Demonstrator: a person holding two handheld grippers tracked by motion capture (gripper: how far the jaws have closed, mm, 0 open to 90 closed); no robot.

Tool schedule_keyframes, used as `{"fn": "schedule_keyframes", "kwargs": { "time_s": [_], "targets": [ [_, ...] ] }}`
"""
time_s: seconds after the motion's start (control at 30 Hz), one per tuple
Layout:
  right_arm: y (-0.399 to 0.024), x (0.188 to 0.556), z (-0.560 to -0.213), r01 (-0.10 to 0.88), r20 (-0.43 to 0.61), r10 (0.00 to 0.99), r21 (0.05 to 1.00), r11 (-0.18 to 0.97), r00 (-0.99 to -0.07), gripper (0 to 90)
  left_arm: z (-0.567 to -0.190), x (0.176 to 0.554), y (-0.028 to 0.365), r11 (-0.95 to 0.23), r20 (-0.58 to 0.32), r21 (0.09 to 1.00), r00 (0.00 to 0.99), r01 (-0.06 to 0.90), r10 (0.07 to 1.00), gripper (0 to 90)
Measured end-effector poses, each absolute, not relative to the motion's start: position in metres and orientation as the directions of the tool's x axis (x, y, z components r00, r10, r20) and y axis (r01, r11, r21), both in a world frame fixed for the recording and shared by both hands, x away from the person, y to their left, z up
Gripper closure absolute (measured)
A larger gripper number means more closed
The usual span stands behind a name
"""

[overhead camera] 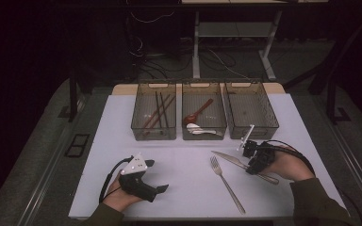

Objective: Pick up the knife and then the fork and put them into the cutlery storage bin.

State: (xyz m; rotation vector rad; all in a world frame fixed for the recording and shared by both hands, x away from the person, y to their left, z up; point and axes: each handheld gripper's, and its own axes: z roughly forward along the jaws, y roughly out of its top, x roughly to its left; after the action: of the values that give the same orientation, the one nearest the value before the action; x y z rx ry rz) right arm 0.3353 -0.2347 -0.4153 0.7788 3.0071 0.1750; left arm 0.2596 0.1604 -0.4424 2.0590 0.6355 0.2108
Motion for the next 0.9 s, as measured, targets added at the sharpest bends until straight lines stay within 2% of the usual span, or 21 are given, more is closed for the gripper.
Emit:
{"fn": "schedule_keyframes", "kwargs": {
  "time_s": [0.2,0.33,0.53,0.9],
  "targets": [
    [-0.2333,0.3348,-0.4187,0.463,-0.008,0.466,0.097,0.881,-0.885,72.8,-0.4427,0.2597,0.1602,-0.426,-0.099,0.832,0.851,0.355,0.516,0.0],
    [-0.231,0.334,-0.4192,0.455,-0.017,0.458,0.088,0.886,-0.889,74.3,-0.443,0.2597,0.1595,-0.426,-0.099,0.832,0.851,0.356,0.516,0.0],
    [-0.2319,0.3365,-0.4191,0.482,-0.002,0.484,0.082,0.872,-0.875,77.9,-0.443,0.2593,0.1589,-0.426,-0.1,0.832,0.85,0.356,0.516,0.0],
    [-0.2328,0.3365,-0.4193,0.553,0.023,0.554,0.09,0.828,-0.832,79.2,-0.443,0.2592,0.1588,-0.427,-0.099,0.832,0.851,0.355,0.516,0.0]
  ]
}}
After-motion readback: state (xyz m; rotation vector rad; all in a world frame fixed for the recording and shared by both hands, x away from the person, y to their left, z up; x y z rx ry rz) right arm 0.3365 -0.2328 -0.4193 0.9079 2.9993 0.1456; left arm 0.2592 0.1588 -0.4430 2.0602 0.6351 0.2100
